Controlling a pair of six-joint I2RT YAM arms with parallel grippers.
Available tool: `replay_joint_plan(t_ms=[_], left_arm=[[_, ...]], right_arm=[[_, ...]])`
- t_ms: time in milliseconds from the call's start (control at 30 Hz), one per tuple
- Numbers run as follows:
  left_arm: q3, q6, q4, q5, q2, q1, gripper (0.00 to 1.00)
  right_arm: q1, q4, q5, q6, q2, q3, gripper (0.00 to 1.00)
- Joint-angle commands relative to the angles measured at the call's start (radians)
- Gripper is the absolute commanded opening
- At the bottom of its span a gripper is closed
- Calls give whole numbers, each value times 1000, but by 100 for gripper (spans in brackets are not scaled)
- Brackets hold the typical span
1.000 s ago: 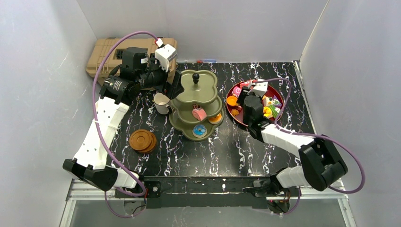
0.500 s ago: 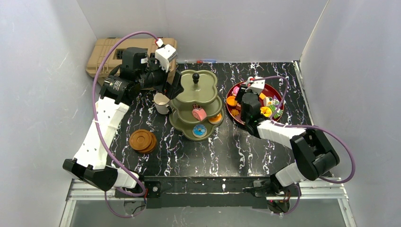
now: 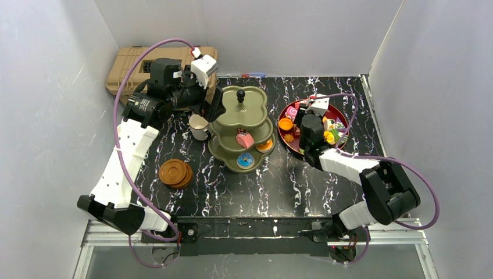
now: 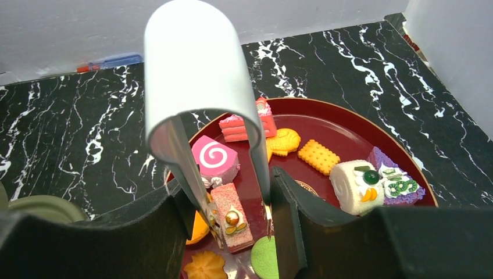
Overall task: Serve the afternoon tea
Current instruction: Pick up the desert from the tray.
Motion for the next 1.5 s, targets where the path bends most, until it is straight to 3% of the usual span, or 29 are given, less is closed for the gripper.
replay_joint_plan(t_ms=[0, 467, 667, 900, 1233, 1467], left_arm=[[33, 4, -13, 1, -21, 0, 98], [37, 6, -13, -6, -19, 0, 98], [35, 9, -18, -9, -25, 0, 98], [41, 7, -20, -8, -25, 0, 98], [39, -3, -22, 2, -28, -1, 98], [36, -9, -25, 1, -33, 0, 98]], right_arm=[[-4, 62, -15, 17, -10, 9, 53], [-21, 78, -74, -6, 69, 36, 51], [-25, 81, -91, -30, 52, 47, 30], [-23, -1, -133, -49, -76, 59, 14], [32, -302, -290, -3, -374, 111, 9], [83, -346, -479, 70, -421, 137, 9]])
